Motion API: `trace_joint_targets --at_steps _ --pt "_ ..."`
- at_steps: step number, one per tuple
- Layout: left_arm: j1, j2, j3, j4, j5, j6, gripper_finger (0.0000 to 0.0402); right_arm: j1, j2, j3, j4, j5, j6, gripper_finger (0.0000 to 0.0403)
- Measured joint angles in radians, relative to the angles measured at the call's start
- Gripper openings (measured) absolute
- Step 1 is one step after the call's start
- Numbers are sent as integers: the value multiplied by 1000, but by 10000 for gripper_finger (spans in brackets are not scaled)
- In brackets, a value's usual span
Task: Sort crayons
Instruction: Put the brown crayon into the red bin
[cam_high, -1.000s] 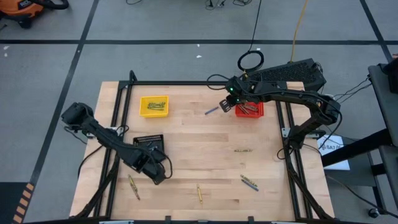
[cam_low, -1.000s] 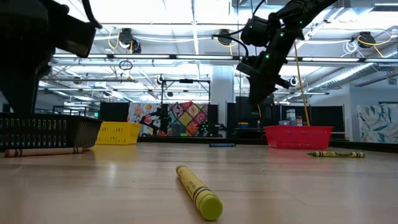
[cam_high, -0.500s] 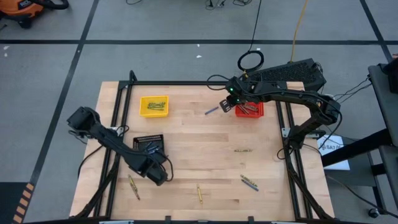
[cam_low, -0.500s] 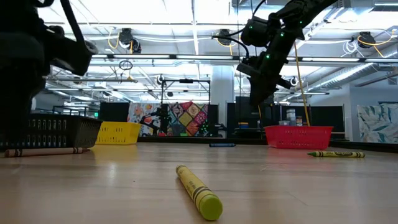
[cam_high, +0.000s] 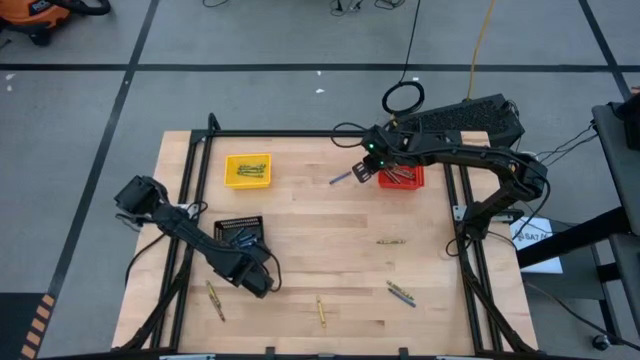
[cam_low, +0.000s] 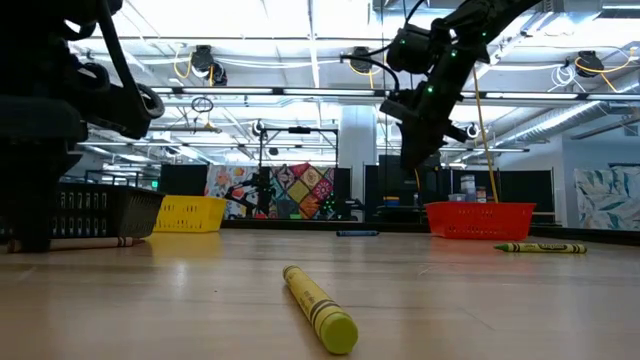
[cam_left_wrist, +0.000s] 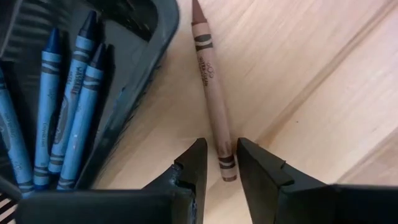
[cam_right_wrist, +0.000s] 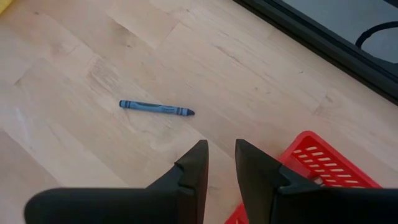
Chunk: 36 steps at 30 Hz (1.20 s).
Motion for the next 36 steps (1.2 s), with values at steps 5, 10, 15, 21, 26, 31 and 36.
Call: trace_joint_targets --at_steps 5,10,15,21,26,31,36 --pt "-2 5 1 21 11 0 88 6 0 0 0 0 -7 68" --pt "-3 5 0 28 35 0 72 6 0 0 0 2 -7 68" --pt "-8 5 -1 33 43 0 24 6 0 0 0 2 -7 68" --pt "-14 5 -1 34 48 0 8 6 0 0 0 2 -7 68" --pt "-31 8 11 29 63 31 8 6 0 0 0 2 -7 68" --pt "-50 11 54 56 142 99 8 6 0 0 -1 1 -6 68" --pt "-56 8 71 43 116 138 8 6 0 0 -1 0 0 68"
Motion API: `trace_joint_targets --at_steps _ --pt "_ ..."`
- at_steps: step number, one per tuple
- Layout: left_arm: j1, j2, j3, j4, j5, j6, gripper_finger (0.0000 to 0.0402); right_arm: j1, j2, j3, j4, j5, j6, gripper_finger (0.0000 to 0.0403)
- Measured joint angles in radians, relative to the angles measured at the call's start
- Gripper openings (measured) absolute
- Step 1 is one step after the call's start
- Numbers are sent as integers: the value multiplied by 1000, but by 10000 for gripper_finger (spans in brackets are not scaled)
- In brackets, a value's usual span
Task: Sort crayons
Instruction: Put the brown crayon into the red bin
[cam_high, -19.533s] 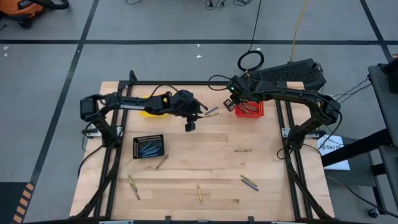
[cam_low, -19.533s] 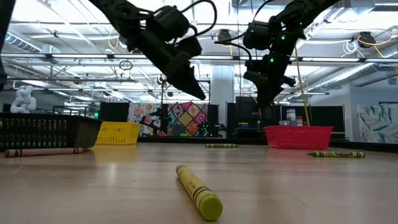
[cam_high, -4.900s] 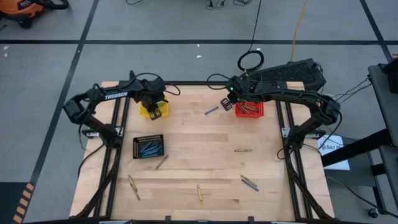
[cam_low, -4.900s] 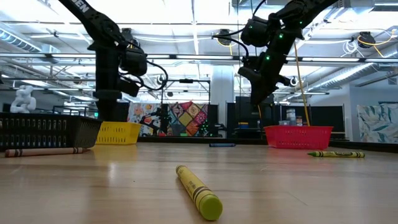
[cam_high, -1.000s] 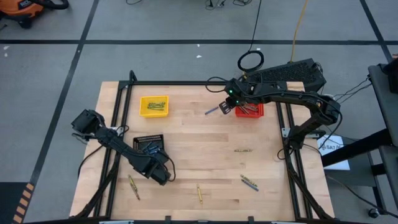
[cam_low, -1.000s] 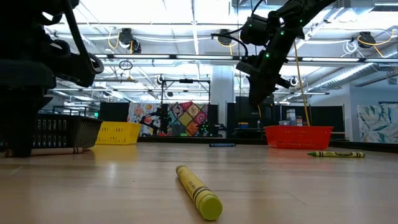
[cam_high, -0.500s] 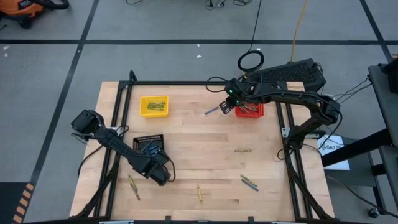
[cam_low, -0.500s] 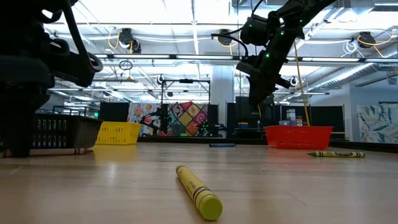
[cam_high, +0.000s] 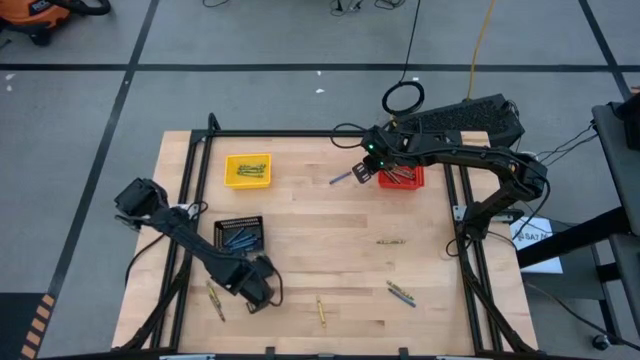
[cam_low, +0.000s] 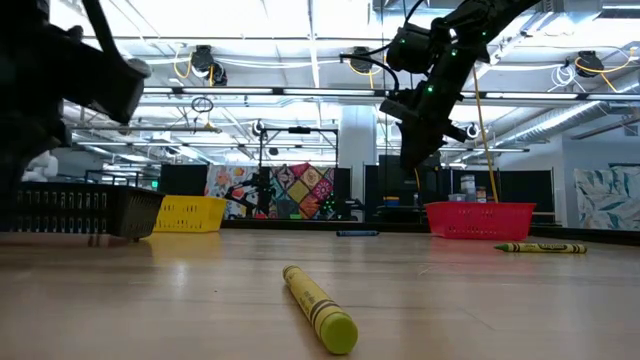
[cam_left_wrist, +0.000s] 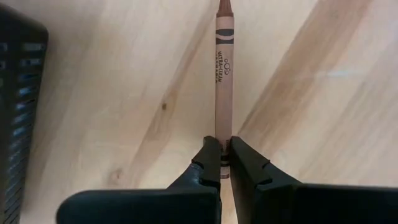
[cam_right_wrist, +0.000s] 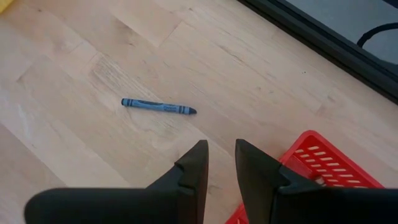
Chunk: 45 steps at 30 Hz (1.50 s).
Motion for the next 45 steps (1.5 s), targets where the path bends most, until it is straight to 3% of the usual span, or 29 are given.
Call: trace_joint_targets --at_steps 4,8,19,29,35,45 --pt "0 -9 1 -3 -18 19 8 0 0 0 -4 -19 1 68" --pt "16 -43 2 -3 -54 35 8 13 0 0 -10 -145 -2 68" --pt "107 -218 3 -5 -229 198 8 158 0 0 49 -340 -113 68" --pt "221 -312 3 23 -417 398 8 312 0 0 126 -341 -223 68" --pt "302 -329 3 181 -420 580 8 366 0 0 296 -340 -305 68" --pt "405 -329 4 358 -395 761 8 404 0 0 361 -337 -417 68"
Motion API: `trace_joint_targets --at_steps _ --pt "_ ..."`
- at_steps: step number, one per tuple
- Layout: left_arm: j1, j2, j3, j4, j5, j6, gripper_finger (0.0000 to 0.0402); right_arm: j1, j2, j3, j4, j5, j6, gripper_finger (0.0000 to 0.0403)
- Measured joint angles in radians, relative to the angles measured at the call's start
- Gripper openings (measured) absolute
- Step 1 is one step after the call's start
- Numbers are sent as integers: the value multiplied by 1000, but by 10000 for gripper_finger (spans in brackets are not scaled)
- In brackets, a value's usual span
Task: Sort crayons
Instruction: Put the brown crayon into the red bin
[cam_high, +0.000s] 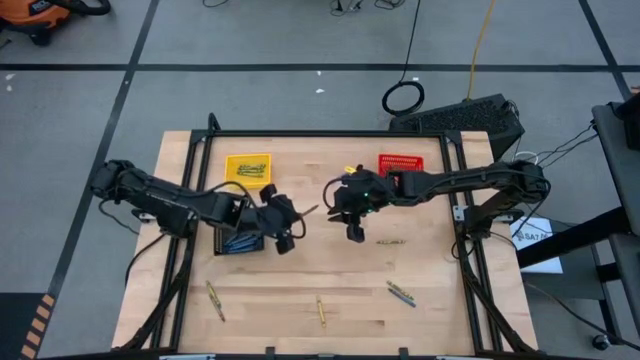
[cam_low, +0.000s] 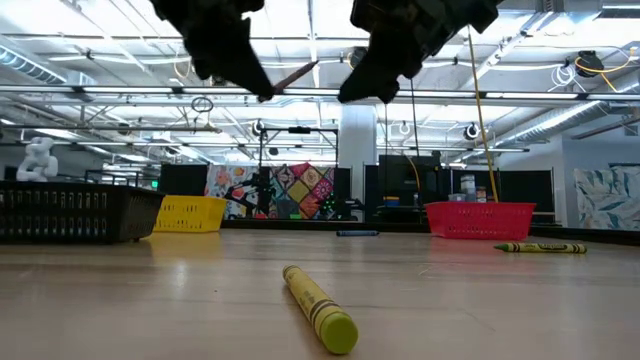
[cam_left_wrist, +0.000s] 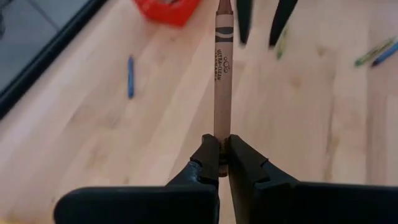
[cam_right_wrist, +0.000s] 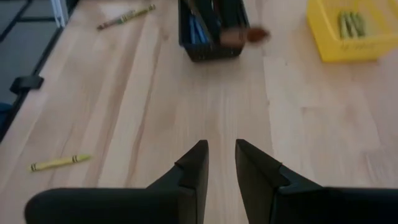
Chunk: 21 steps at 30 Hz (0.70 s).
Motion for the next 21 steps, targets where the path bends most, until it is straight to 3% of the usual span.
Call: trace_joint_targets --at_steps 8,21 --pt "18 0 0 193 80 150 8 1 0 0 155 20 10 68" --pt "50 0 0 209 86 176 8 14 0 0 179 26 22 68"
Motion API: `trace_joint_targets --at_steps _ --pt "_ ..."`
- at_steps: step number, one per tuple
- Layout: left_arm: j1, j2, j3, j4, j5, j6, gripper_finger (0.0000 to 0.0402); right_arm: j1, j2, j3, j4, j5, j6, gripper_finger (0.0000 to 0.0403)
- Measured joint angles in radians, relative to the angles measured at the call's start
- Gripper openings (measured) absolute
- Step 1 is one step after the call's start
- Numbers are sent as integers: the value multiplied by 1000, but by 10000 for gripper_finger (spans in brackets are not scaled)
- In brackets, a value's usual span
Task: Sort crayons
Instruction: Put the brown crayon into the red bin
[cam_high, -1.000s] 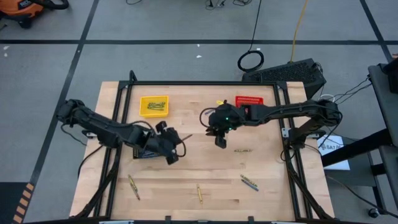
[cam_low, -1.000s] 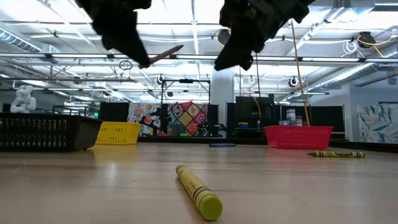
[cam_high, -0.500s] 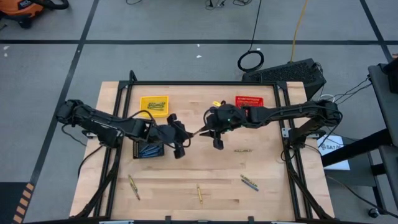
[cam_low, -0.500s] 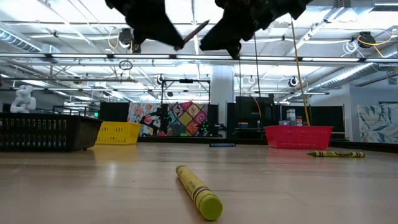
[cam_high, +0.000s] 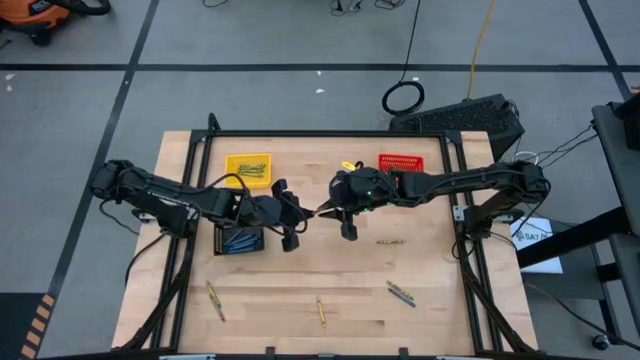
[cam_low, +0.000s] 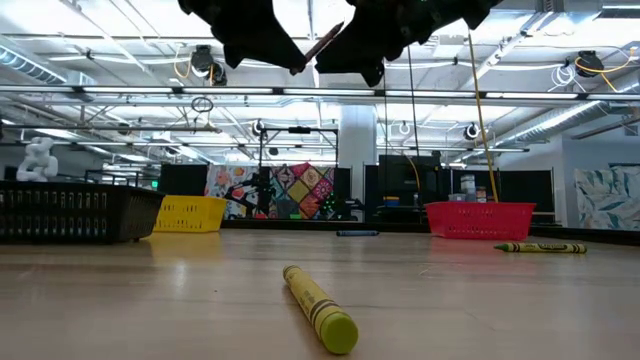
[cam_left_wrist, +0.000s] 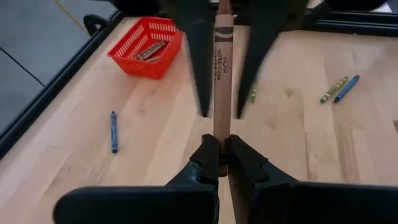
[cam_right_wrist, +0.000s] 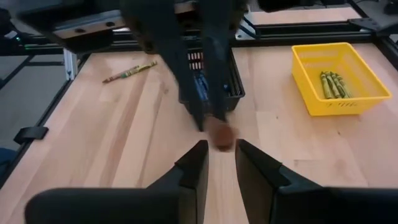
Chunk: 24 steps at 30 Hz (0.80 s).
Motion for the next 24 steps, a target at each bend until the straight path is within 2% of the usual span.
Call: trace_joint_targets --at_steps 24 --pt "12 0 0 0 27 7 8 7 0 0 88 6 1 66"
